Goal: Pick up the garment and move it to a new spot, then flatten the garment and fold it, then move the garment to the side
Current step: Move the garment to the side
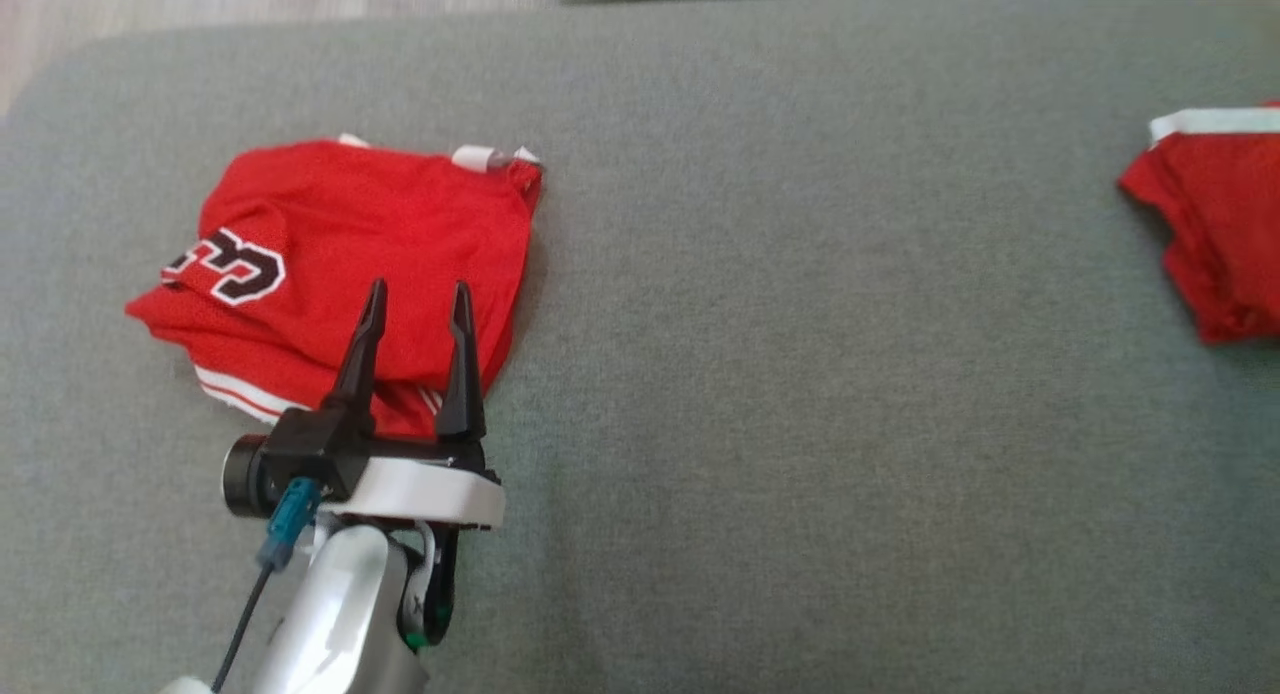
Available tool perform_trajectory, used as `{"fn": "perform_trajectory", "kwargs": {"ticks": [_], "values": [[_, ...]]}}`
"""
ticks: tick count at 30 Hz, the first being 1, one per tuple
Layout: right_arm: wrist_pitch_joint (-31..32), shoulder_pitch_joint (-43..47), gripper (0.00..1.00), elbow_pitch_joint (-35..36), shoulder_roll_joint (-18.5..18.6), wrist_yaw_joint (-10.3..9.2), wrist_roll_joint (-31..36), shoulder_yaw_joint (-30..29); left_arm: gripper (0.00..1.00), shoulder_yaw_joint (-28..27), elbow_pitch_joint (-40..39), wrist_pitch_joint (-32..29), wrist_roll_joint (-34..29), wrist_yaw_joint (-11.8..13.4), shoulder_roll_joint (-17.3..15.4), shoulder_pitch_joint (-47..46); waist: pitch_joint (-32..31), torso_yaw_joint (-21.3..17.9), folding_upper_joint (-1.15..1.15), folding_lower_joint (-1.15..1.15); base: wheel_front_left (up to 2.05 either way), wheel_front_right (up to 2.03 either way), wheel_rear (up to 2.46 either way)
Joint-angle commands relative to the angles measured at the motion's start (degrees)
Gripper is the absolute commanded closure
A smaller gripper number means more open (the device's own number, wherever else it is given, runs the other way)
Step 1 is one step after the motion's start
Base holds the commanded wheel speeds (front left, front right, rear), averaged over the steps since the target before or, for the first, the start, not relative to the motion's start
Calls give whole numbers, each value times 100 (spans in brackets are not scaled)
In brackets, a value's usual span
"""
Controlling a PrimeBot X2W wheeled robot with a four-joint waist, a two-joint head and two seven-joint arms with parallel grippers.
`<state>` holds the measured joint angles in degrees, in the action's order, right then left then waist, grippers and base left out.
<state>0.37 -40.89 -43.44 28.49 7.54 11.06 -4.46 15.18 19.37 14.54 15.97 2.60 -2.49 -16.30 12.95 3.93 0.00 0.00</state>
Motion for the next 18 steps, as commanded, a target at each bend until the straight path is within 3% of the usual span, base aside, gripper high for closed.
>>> {"fn": "perform_trajectory", "kwargs": {"ticks": [1,11,14,18], "values": [[-92,130,0,397,-80,-5,-64,-11,0,-201,-159,46,-26,46,-39,-25,-194,-47,0,0,0,0,0],[-427,1199,0,2766,-1870,-5,-873,-289,0,-231,-221,46,-121,50,-39,281,-810,25,0,0,0,0,0],[-532,1595,0,3069,-2266,-5,-1020,-167,0,-193,-202,46,-131,46,-39,390,-928,30,0,0,0,0,0],[-936,2184,0,3089,-2495,-5,-1199,3,0,-166,-201,46,-86,46,-39,529,-1067,80,0,0,0,0,0]]}}
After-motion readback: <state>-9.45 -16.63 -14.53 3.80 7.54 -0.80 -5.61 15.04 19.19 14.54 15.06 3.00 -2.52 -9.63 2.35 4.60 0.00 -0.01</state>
